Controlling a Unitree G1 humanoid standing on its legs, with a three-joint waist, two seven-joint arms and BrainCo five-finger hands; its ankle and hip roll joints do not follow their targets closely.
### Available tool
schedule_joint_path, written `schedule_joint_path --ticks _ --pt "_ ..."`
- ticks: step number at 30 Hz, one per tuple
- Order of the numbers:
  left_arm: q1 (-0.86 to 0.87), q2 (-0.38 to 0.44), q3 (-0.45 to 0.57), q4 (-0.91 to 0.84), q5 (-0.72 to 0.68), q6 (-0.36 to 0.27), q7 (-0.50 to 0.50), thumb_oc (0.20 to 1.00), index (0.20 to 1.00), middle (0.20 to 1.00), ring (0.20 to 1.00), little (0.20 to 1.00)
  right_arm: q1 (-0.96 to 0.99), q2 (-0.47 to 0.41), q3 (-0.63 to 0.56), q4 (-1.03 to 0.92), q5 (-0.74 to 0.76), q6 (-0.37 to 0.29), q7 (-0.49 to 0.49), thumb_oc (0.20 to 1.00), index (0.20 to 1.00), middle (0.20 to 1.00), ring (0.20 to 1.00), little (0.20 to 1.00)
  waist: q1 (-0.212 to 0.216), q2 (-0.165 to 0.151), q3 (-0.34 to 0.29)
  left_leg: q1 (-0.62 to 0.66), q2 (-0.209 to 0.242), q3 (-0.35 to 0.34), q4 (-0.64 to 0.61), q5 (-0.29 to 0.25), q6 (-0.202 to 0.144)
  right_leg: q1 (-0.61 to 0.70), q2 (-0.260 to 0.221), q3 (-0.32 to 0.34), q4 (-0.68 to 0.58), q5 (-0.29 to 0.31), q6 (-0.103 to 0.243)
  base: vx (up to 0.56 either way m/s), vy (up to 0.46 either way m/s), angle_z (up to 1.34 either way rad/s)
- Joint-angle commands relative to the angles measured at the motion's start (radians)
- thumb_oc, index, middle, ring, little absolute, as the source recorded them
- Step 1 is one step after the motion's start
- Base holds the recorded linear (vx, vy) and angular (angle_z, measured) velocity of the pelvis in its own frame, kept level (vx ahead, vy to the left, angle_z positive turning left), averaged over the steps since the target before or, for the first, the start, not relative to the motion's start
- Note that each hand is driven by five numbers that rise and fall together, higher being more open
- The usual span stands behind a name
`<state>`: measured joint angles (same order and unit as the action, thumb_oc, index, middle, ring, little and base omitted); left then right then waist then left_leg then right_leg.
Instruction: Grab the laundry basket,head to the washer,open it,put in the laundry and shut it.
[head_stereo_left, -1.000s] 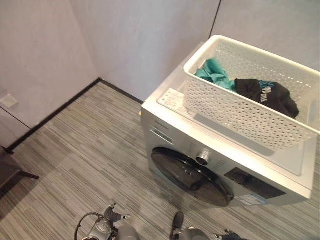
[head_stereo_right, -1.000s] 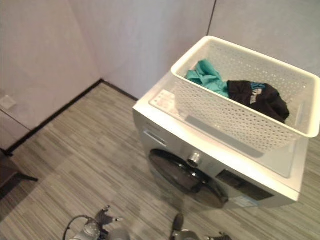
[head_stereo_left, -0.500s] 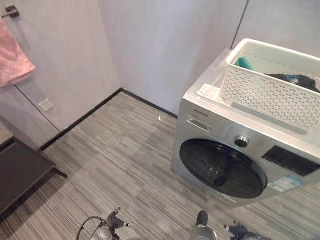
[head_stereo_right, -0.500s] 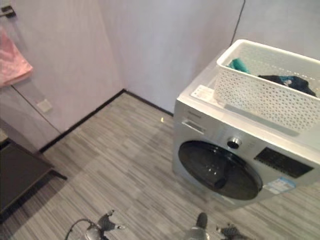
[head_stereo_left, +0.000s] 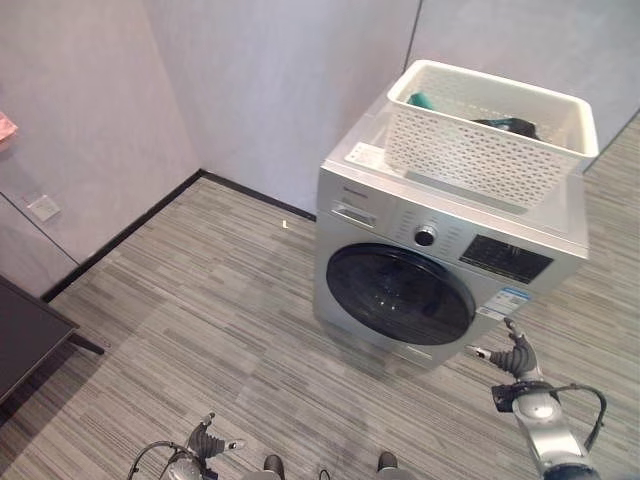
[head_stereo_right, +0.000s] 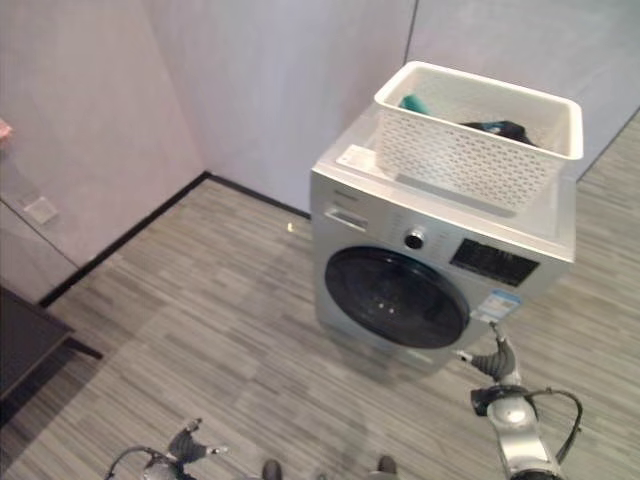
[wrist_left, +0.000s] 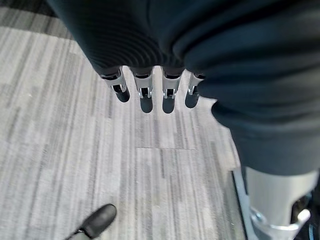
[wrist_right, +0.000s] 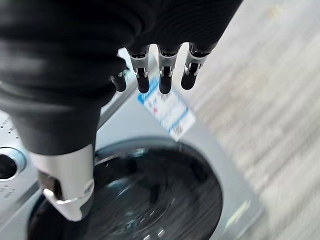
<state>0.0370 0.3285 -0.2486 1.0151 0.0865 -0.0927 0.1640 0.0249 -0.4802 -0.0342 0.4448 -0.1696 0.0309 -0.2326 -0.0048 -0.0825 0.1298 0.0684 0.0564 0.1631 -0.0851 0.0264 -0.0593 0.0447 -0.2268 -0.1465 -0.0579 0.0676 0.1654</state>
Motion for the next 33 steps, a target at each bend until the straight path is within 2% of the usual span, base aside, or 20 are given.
schedule_joint_path --ticks 1,3,7,8,10,11,17,28,33 --pt "-0.049 -0.002 -0.030 -0.003 0.007 -0.030 0.024 1.000 1.000 1.000 1.000 1.000 -0.096 -0.121 0.020 -0.005 -0.067 -0.011 -0.037 1.000 1.000 1.000 1.000 1.000 0.043 0.022 -0.001 0.023 -0.010 -0.093 0.046 -0.158 0.068 -0.085 -0.034 -0.021 0.078 -0.016 0.016 0.06 -0.242 0.03" --pt "-0.063 -0.008 -0.060 -0.016 0.004 -0.035 0.027 1.000 1.000 1.000 1.000 1.000 -0.156 -0.153 0.079 0.023 -0.071 -0.015 -0.027 1.000 1.000 1.000 1.000 1.000 0.053 0.027 0.002 0.016 0.020 -0.114 0.005 -0.120 0.036 -0.046 -0.012 -0.084 0.017 -0.029 0.009 0.02 -0.221 0.20" --pt "-0.087 -0.015 -0.093 -0.057 -0.006 -0.045 0.029 1.000 1.000 1.000 1.000 1.000 -0.205 -0.180 0.120 0.067 -0.074 -0.022 -0.032 1.000 1.000 1.000 1.000 1.000 0.063 0.035 0.020 -0.016 0.035 -0.145 -0.002 -0.095 0.015 -0.033 0.000 -0.126 -0.012 -0.037 0.000 -0.03 -0.128 0.44" --pt "-0.092 -0.012 -0.115 -0.097 -0.014 -0.054 0.029 1.000 1.000 1.000 1.000 1.000 -0.270 -0.203 0.158 0.112 -0.071 -0.027 -0.039 1.000 1.000 1.000 1.000 1.000 0.072 0.042 0.032 -0.037 0.042 -0.157 -0.002 -0.085 0.008 -0.035 0.004 -0.144 -0.025 -0.036 -0.002 -0.05 -0.097 0.42" --pt "-0.096 -0.012 -0.131 -0.112 -0.023 -0.058 0.027 1.000 1.000 1.000 1.000 1.000 -0.322 -0.212 0.190 0.149 -0.068 -0.027 -0.043 1.000 1.000 1.000 1.000 1.000 0.078 0.046 0.041 -0.048 0.043 -0.161 -0.002 -0.079 0.006 -0.040 0.007 -0.149 -0.028 -0.035 -0.003 -0.06 -0.072 0.41" --pt "-0.108 -0.015 -0.148 -0.129 -0.036 -0.061 0.029 1.000 1.000 1.000 1.000 1.000 -0.408 -0.216 0.246 0.205 -0.064 -0.024 -0.049 1.000 1.000 1.000 1.000 1.000 0.087 0.053 0.060 -0.066 0.045 -0.165 -0.002 -0.069 0.003 -0.053 0.011 -0.149 -0.029 -0.036 -0.006 -0.07 -0.056 0.33" --pt "-0.149 -0.021 -0.188 -0.176 -0.073 -0.075 0.038 1.000 1.000 1.000 1.000 1.000 -0.570 -0.223 0.336 0.314 -0.041 -0.024 -0.073 1.000 1.000 1.000 1.000 1.000 0.095 0.067 0.108 -0.138 0.043 -0.176 -0.002 -0.038 -0.006 -0.106 0.014 -0.154 -0.029 -0.027 -0.014 -0.07 -0.018 0.13" --pt "-0.142 -0.011 -0.199 -0.206 -0.111 -0.091 0.037 1.000 1.000 1.000 1.000 1.000 -0.634 -0.343 0.340 0.504 -0.028 -0.022 -0.090 1.000 1.000 1.000 1.000 1.000 0.091 0.080 0.138 -0.217 0.037 -0.203 -0.002 -0.018 -0.007 -0.166 0.023 -0.155 -0.029 -0.028 -0.023 0.00 -0.008 0.08" --pt "-0.118 0.006 -0.168 -0.228 -0.139 -0.094 0.039 1.000 1.000 1.000 1.000 1.000 -0.580 -0.384 0.276 0.537 -0.002 -0.019 -0.092 1.000 1.000 1.000 1.000 1.000 0.084 0.084 0.139 -0.244 0.035 -0.217 -0.002 -0.015 -0.007 -0.192 0.030 -0.153 -0.029 -0.028 -0.024 0.01 -0.018 0.08"
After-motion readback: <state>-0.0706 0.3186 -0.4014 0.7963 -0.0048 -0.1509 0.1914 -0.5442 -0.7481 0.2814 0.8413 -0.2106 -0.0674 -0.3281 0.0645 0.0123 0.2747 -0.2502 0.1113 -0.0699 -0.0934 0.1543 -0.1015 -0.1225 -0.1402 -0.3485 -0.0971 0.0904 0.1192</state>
